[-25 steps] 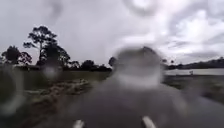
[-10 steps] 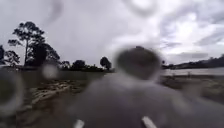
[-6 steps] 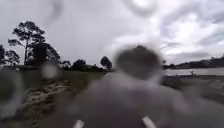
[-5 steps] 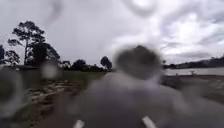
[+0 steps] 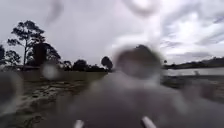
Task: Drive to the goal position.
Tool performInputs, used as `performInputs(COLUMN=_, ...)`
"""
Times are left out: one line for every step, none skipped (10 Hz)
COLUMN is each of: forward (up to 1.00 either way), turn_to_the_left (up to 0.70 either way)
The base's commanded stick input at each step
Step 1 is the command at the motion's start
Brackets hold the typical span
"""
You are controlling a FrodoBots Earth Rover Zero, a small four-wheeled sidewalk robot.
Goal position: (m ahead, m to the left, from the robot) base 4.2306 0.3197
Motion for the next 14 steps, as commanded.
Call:
performInputs(forward=0.85, turn_to_the_left=-0.14)
performInputs(forward=0.85, turn_to_the_left=0.0)
performInputs(forward=0.85, turn_to_the_left=0.0)
performInputs(forward=0.85, turn_to_the_left=0.0)
performInputs(forward=0.85, turn_to_the_left=0.0)
performInputs(forward=0.85, turn_to_the_left=0.0)
performInputs(forward=0.85, turn_to_the_left=0.0)
performInputs(forward=0.85, turn_to_the_left=0.0)
performInputs(forward=0.85, turn_to_the_left=0.0)
performInputs(forward=0.85, turn_to_the_left=0.0)
performInputs(forward=0.85, turn_to_the_left=0.0)
performInputs(forward=0.85, turn_to_the_left=0.0)
performInputs(forward=0.85, turn_to_the_left=0.0)
performInputs(forward=0.85, turn_to_the_left=0.0)
